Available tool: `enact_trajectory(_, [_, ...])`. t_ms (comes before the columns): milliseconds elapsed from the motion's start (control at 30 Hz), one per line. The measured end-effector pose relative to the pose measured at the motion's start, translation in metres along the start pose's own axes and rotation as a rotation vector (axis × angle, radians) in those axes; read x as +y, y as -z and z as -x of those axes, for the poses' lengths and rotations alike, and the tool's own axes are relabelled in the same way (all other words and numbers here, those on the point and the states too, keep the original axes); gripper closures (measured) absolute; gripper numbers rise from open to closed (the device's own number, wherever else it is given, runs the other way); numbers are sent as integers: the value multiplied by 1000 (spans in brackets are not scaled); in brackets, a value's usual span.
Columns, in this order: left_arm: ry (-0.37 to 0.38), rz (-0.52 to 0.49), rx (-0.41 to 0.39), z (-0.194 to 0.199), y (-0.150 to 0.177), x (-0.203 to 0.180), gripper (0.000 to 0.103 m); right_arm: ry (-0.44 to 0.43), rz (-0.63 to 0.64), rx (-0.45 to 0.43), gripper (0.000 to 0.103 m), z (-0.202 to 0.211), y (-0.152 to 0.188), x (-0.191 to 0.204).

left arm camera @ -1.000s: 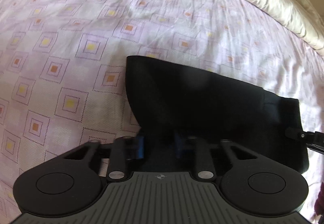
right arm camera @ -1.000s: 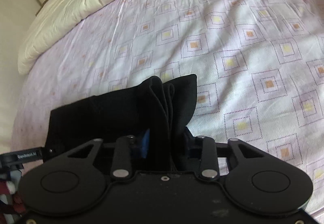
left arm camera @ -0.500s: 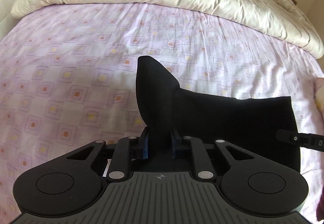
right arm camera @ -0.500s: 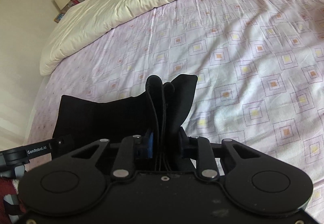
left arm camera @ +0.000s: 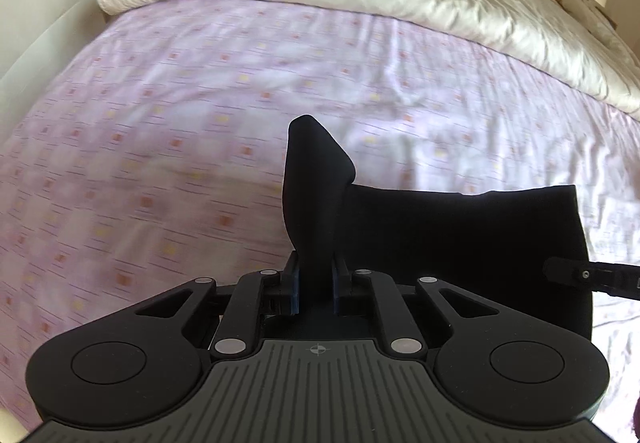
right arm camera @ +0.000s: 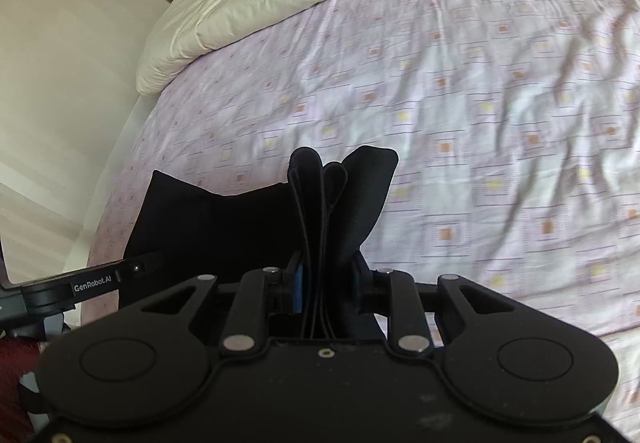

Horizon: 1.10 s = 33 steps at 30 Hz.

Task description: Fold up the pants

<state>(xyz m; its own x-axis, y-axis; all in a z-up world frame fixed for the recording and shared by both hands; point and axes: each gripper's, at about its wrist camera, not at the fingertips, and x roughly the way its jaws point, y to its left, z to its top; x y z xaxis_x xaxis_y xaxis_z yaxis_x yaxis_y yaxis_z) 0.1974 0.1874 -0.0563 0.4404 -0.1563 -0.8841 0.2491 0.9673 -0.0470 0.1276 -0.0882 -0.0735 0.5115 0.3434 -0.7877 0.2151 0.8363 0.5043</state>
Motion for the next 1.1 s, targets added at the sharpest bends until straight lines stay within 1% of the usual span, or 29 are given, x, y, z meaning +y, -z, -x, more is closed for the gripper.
enact_trajectory(67, [-12, 3, -15, 6, -7, 31, 90, -14, 5, 4, 79, -18, -1, 33])
enact_trajectory(233, [-41, 53, -49, 19, -23, 112, 90, -73, -10, 10, 79, -63, -6, 106])
enact_trajectory(333, [-44, 71, -38, 11, -26, 148, 89, -65, -11, 11, 79, -88, -7, 134])
enact_trajectory(367, [-46, 80, -14, 3, -26, 158, 88, -41, -12, 18, 79, -98, -8, 139])
enact_trajectory(433, [-61, 100, 40, -18, -24, 174, 84, 43, -18, 48, 78, -121, -7, 142])
enact_trajectory(467, [-86, 106, 63, -27, -22, 179, 84, 111, -21, 70, 77, -134, -6, 141])
enact_trajectory(500, [-102, 113, 74, -34, -20, 185, 84, 176, -14, 90, 74, -143, -6, 139])
enact_trajectory(533, [-100, 120, 72, -36, -18, 189, 84, 221, -3, 101, 68, -148, -5, 137])
enact_trajectory(600, [-88, 127, 57, -33, -15, 195, 84, 250, 11, 84, 68, -141, -2, 135])
enact_trajectory(633, [-89, 116, 43, -29, -14, 194, 84, 262, 23, 62, 65, -135, -1, 139])
enact_trajectory(700, [-89, 78, 23, -20, -11, 194, 84, 284, 53, 8, 64, -120, 1, 147])
enact_trajectory(767, [-65, 43, 5, -14, -6, 193, 84, 281, 75, -45, 64, -106, 4, 156])
enact_trajectory(867, [-23, -4, -4, -10, 4, 187, 84, 213, 140, -81, 63, -90, 17, 170])
enact_trajectory(900, [-16, -33, -2, -11, 8, 183, 84, 196, 163, -72, 68, -88, 23, 174])
enact_trajectory(933, [-12, -66, 4, -13, 11, 180, 84, 186, 183, -54, 76, -88, 29, 177])
enact_trajectory(1000, [-16, -123, 32, -24, 18, 175, 84, 193, 204, 5, 83, -95, 42, 178])
enact_trajectory(1067, [-33, -136, 68, -37, 24, 177, 84, 259, 190, 50, 85, -111, 54, 170])
enact_trajectory(1100, [-36, -132, 89, -44, 27, 180, 84, 297, 170, 63, 90, -117, 57, 162])
